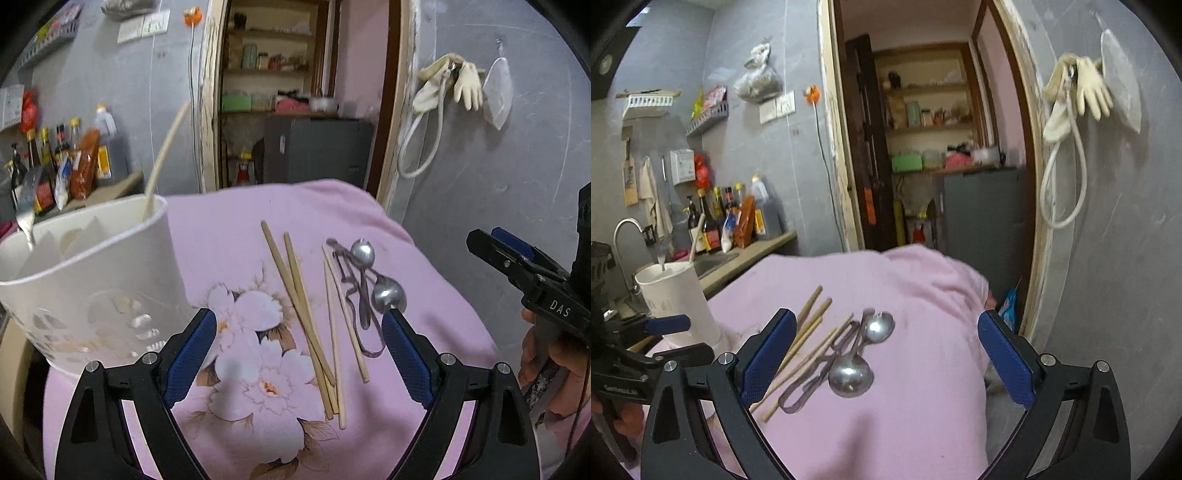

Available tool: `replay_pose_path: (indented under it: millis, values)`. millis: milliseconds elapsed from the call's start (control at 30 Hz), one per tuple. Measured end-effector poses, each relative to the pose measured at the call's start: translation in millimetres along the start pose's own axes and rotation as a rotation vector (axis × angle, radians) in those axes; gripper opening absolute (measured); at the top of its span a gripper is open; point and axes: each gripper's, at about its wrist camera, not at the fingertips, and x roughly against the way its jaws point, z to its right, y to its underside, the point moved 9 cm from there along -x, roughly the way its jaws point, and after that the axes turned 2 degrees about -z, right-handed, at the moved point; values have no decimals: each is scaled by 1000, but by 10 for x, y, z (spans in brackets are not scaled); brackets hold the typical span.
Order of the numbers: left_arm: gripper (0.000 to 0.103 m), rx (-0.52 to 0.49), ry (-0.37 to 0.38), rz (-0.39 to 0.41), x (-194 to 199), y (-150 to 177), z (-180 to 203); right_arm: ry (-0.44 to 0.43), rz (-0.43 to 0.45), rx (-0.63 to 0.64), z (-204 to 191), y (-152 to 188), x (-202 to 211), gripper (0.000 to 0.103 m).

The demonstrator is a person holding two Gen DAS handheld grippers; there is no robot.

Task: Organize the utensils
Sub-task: 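Move both tools back over the utensil pile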

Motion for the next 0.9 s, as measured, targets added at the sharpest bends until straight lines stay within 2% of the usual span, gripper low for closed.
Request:
replay_pose_path:
  millis: [167, 233, 400, 467, 533, 667, 900]
  values:
    - [85, 20, -4, -55, -165, -3, -43, -39, -113, -11, 19, 96, -185, 97]
    - [76, 19, -9, -73, -226, -19, -47, -73, -155, -24, 14, 141, -251, 93]
    - [51, 26, -23, -147, -468, -19, -85, -110, -249, -59, 32, 248, -391, 76]
    - [41, 49, -32, -184, -584, -6, -145, -122, -282, -65, 19, 284, -438, 62]
    - [30, 70, -24, -215, -682, 15, -176, -143, -316, -76, 7, 327, -499, 54]
    - [23, 111, -14, -256, -826, 27, -245, -173, -361, -84, -43, 356, -586, 43]
    - [19, 150, -5, -273, -970, -67, -294, -183, -427, -53, -132, 337, -821, 32]
